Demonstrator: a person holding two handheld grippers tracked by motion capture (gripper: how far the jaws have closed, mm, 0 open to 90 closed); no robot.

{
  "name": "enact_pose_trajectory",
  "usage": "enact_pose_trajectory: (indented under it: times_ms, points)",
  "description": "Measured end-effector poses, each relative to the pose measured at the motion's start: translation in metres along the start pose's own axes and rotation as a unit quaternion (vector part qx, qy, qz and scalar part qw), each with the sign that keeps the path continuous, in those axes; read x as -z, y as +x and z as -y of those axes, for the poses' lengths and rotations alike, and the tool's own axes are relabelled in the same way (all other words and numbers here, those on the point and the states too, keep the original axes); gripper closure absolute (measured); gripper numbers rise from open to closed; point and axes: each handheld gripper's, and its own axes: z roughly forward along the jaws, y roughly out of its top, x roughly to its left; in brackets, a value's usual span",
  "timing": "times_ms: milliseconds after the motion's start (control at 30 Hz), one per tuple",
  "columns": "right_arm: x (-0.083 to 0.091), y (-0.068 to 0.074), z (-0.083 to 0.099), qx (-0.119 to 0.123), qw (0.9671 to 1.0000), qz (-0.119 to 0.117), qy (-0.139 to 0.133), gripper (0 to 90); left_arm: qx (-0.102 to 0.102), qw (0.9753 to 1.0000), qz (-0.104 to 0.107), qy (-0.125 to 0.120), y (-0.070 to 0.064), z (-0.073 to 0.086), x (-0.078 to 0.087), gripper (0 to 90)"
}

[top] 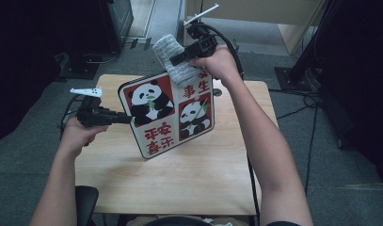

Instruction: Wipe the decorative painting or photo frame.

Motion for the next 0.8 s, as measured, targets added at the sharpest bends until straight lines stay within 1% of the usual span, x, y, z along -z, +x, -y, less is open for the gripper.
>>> enact_pose_trajectory:
  times_ms: [33, 100, 200, 333, 533, 700, 800]
  points:
    - [0.002, -0.002, 0.000, -0.003, 1.0000, 0.004, 0.000, 63.9, 0.001, 1.0000, 0.001, -0.001, 0.000, 0.000, 0.000, 76.6]
    - [0.003, -0.005, 0.000, -0.008, 1.0000, 0.005, -0.001, 63.8, 0.000, 1.0000, 0.001, -0.001, 0.000, 0.000, 0.000, 76.7]
    - [0.005, -0.010, 0.002, -0.017, 0.9999, 0.000, -0.004, 63.9, -0.001, 1.0000, 0.001, -0.001, 0.000, 0.000, 0.000, 76.8]
    - [0.008, -0.013, 0.002, -0.017, 0.9998, 0.007, -0.005, 63.9, -0.002, 1.0000, 0.003, -0.002, 0.001, 0.001, 0.000, 76.8]
    - [0.014, -0.019, 0.005, -0.023, 0.9996, 0.016, -0.007, 63.9, -0.003, 1.0000, 0.003, -0.001, 0.001, 0.001, 0.000, 76.8]
    - [0.019, -0.025, 0.007, -0.024, 0.9992, 0.030, -0.012, 64.0, -0.004, 1.0000, 0.001, -0.002, 0.001, 0.001, 0.000, 76.9]
    - [0.021, -0.027, 0.009, -0.024, 0.9992, 0.030, -0.015, 64.1, -0.008, 1.0000, 0.001, -0.001, 0.001, 0.001, 0.000, 77.1]
